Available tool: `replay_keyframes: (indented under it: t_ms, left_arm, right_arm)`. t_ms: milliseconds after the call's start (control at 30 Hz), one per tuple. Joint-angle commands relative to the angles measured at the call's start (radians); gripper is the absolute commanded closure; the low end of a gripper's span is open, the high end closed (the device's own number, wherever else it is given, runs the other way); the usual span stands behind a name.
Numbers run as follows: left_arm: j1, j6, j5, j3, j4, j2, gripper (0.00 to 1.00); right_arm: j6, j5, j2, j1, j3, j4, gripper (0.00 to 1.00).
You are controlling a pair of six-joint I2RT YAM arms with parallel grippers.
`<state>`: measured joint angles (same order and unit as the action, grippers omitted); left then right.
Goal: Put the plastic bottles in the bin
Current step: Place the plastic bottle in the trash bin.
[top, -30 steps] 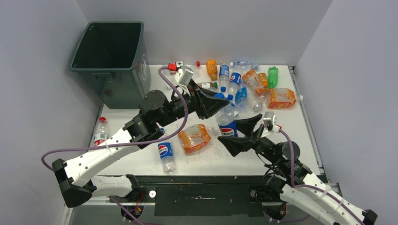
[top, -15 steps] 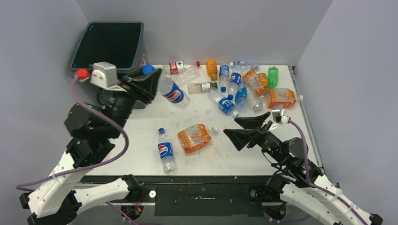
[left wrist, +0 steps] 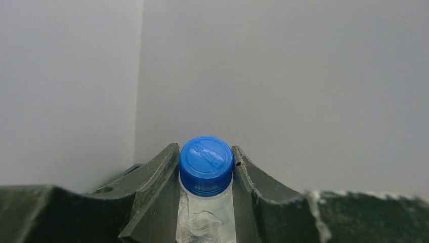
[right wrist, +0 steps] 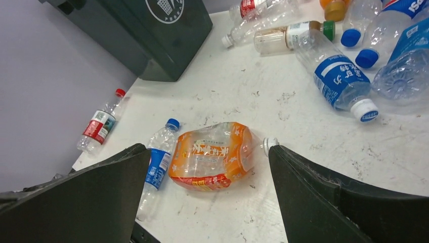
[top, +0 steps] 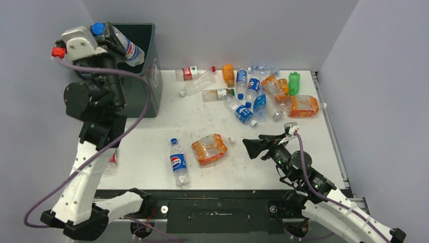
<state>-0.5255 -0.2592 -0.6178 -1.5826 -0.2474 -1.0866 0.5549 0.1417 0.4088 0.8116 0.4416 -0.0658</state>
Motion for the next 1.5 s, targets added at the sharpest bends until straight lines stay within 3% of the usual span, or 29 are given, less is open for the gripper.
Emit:
replay_keyframes:
  t_ms: [0,100,233,567,633,733,933,1067,1300,1467]
  left_arm:
    - [0.213,0.294,0.088,-0.037,0.048,-0.096,1.0]
    - [0.288,0.357,0.09,-0.013,-0.049,-0.129,1.0]
    - [0.301,0.29,0.079,-0.043,-0.131,-0.203,1.0]
    - [0.348,0.153,-0.075,-0.096,-0.108,-0.406,1.0]
    - [0.354,0.163,-0.077,-0.088,-0.116,-0.415,0.85]
    - [0.344,0.171,-0.054,-0.071,-0.128,-0.397,0.49]
    - [0.265,0.159,-0.027,-0.062,-0.13,-0.285,0.1]
    - [0.133,0.147,0.031,-0.039,-0.07,-0.187,0.04]
    - [-0.201,0.192,0.224,-0.077,0.402,-0.139,0.05]
    - [-0.297,0.3,0.345,0.145,0.589,-0.073,0.04]
  right_arm:
    - [0.068,-0.029,0.028,0.003,-0.004,0.08,0.1]
    - [0.094,-0.058,0.021,0.003,-0.026,0.108,0.1]
    - [0.112,-0.076,0.025,0.003,-0.064,0.111,0.1]
    - [0.117,-0.001,0.028,0.002,-0.076,0.007,0.1]
    - [0.111,0.013,0.02,0.003,-0.071,-0.008,0.1]
    - [0.099,0.05,0.022,0.002,-0.042,-0.031,0.1]
    - [0.092,0.161,0.076,0.002,0.042,-0.094,0.1]
    - [0.104,0.255,0.141,0.001,0.098,-0.124,0.1]
    - [0.21,0.53,0.307,-0.012,0.215,-0.136,0.1]
    - [0.303,0.589,0.42,-0.136,0.245,-0.041,0.1]
